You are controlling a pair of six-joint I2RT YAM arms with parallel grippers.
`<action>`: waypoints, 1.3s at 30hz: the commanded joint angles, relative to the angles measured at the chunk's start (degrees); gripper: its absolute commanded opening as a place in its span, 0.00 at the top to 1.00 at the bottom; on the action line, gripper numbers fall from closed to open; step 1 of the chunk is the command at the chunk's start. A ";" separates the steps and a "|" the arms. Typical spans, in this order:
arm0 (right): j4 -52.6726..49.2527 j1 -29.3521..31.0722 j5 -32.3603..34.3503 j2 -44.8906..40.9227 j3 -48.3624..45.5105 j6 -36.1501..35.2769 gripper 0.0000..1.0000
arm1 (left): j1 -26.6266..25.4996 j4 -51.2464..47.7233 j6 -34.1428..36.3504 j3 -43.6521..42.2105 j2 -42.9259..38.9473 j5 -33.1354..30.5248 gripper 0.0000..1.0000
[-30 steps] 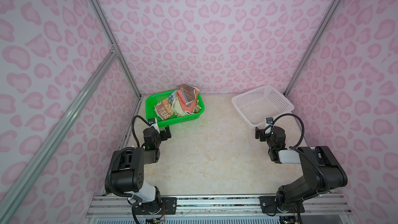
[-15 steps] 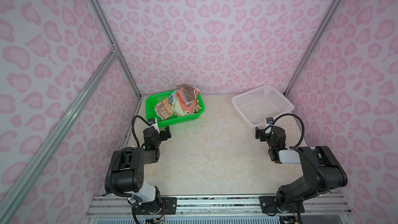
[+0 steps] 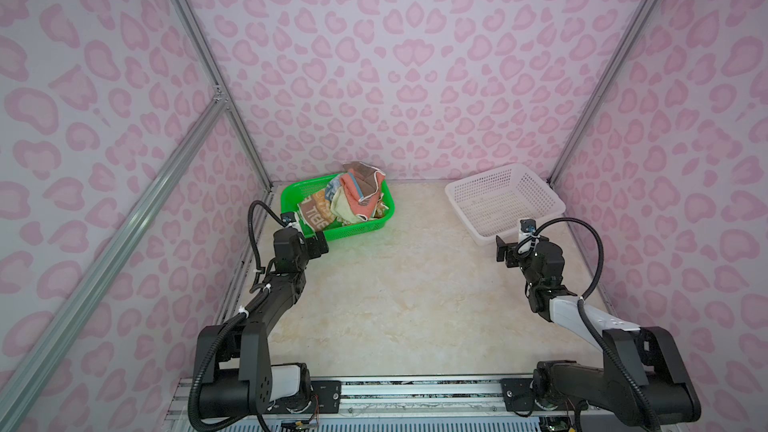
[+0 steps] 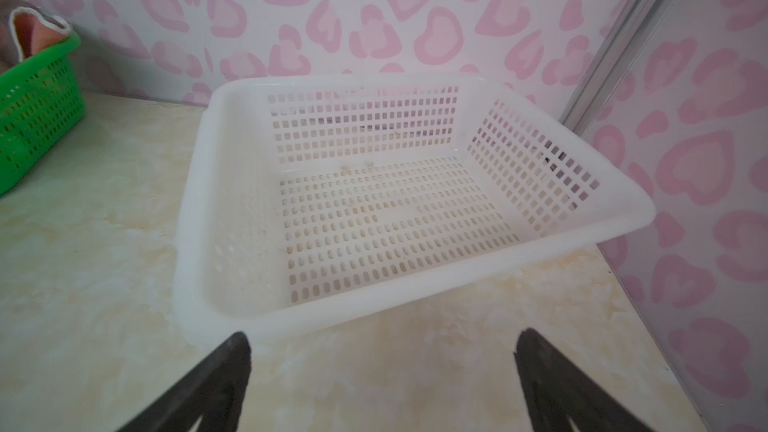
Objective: Fold and stack the towels
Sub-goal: 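Grasp the coral towel in the green basket with the left gripper while the right advances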
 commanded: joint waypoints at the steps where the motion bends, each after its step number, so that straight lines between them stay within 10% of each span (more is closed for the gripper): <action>1: -14.21 2.07 3.85 -3.65 3.41 1.45 0.01 | -0.80 -12.83 -4.99 5.47 -1.89 -6.17 0.02; 18: -44.74 17.28 10.09 -4.43 24.67 13.72 0.00 | -12.12 -33.24 -14.89 41.49 22.19 -6.68 0.06; 39: -37.46 22.81 7.57 -1.14 20.76 15.47 0.00 | -14.06 -31.54 -18.92 60.92 45.38 0.08 0.30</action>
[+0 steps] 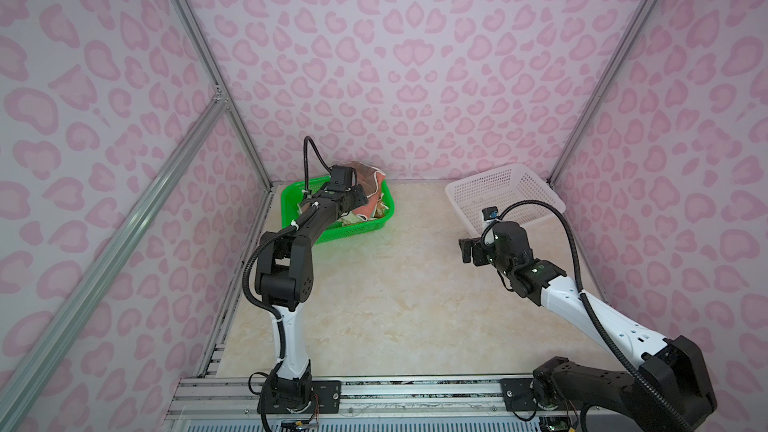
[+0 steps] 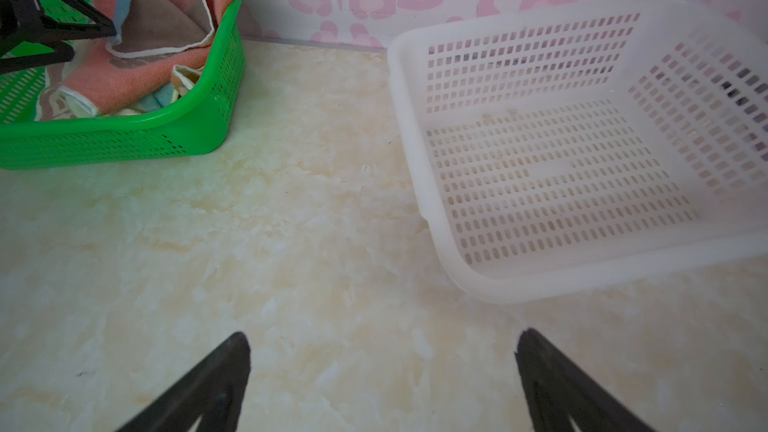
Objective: Fold and stack the towels
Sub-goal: 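Grasp the coral towel in the green basket with the left gripper while the right advances, then lift the coral towel out of the green basket with the left gripper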
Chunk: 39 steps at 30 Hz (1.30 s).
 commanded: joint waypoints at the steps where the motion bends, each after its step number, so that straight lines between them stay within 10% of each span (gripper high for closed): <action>1: 2.31 0.39 -0.45 0.87 -0.61 -0.23 0.00 | -0.03 1.46 -0.97 1.94 2.07 0.41 0.32; 4: 2.55 0.55 -0.51 1.52 -0.80 -0.34 0.00 | -0.08 1.56 -1.20 3.23 3.65 0.67 0.36; 10: 3.28 1.00 -0.95 2.37 -1.15 -0.17 0.00 | -0.17 0.90 -1.51 5.75 5.02 1.80 0.97; 20: 3.72 1.94 -1.14 2.97 -1.72 0.10 0.00 | -0.50 2.38 0.90 3.14 -1.52 2.85 0.96; 39: 3.61 3.29 -0.75 4.56 -1.82 -0.51 0.00 | -0.72 1.85 -2.76 -2.18 -4.61 4.90 0.58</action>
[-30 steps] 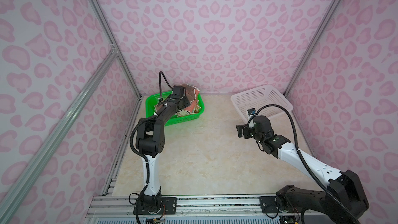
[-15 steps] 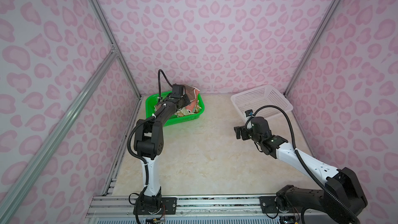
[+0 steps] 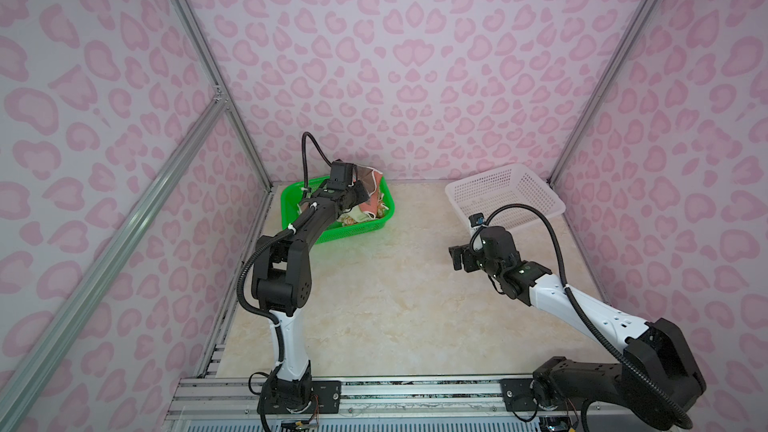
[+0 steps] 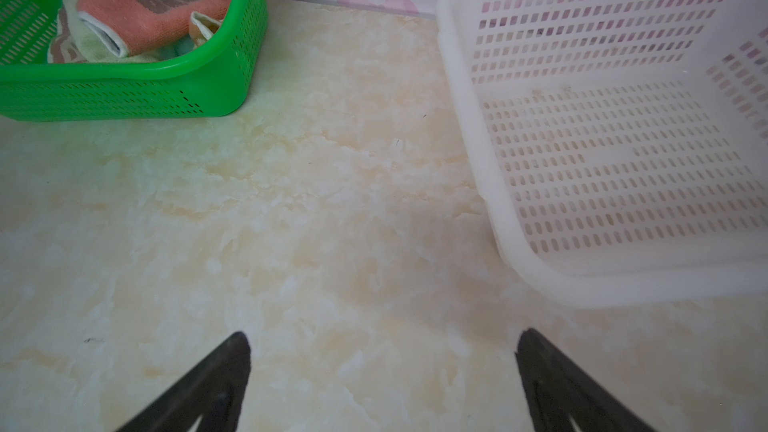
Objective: Fold and stack the towels
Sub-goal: 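Lift the coral towel out of the green basket with the left gripper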
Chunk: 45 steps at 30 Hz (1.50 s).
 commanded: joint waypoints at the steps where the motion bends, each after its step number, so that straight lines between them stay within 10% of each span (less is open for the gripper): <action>1: 0.70 0.18 0.31 0.41 -0.30 -0.32 0.00 | -0.05 0.46 -1.39 -1.19 -0.87 -0.02 0.56; 9: 1.10 0.51 0.15 1.28 -0.33 -0.23 0.00 | -0.94 -1.15 -2.27 -0.72 0.56 0.20 0.56; 20: 0.72 0.90 0.61 1.13 -0.35 -0.68 0.00 | -2.37 -3.02 -2.29 1.35 3.01 0.06 0.97; 45: 6.31 2.89 3.50 -2.03 -3.08 -2.47 0.00 | -10.28 11.40 4.98 -17.17 -29.79 17.24 0.97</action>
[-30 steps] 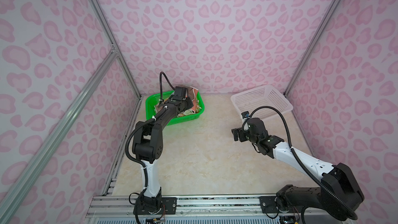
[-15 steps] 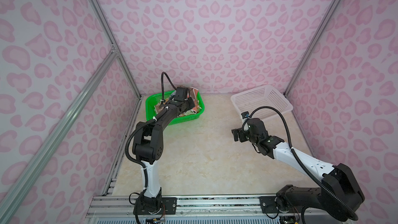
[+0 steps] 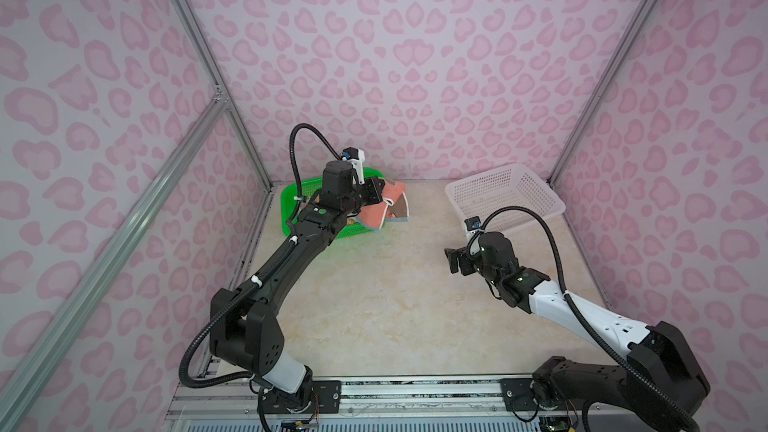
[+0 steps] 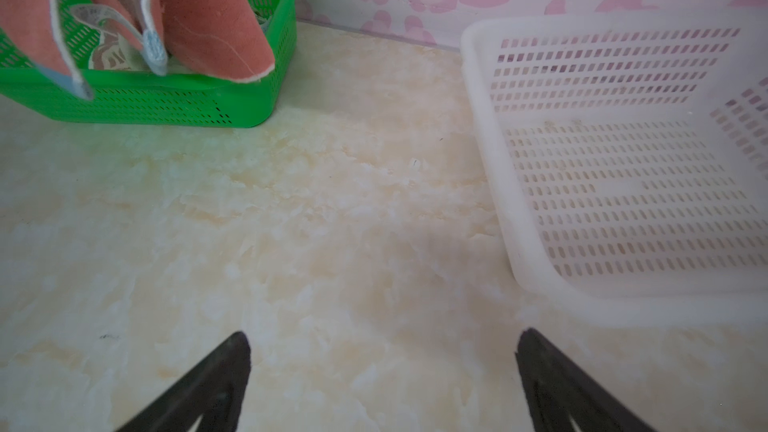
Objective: Fold and stack the towels
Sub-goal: 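Lift the coral towel out of the green basket with the left gripper, then lower the coral towel onto the table and grasp its corner with the right gripper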
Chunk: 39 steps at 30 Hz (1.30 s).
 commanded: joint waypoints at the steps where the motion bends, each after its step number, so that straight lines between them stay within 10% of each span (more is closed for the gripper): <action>1: 0.13 0.07 2.06 -0.31 0.20 -0.71 0.00 | -2.33 1.51 2.23 -2.83 -4.21 4.76 0.97; 12: -4.30 0.10 8.70 -4.08 0.63 -6.06 0.05 | -15.78 -0.35 0.20 -12.26 -6.68 5.55 0.97; 23: -6.87 0.07 9.13 -11.73 -1.28 -9.42 0.06 | -21.07 -6.57 -3.15 -7.33 8.18 5.72 0.97; 34: -7.85 0.55 0.97 -6.69 -0.07 -6.75 0.00 | -14.53 -6.26 -11.13 -9.01 11.77 -9.12 0.96; 39: -4.61 1.17 -1.46 -2.20 -0.58 -4.52 0.05 | -13.05 -8.74 -10.33 -11.67 10.80 -12.59 0.70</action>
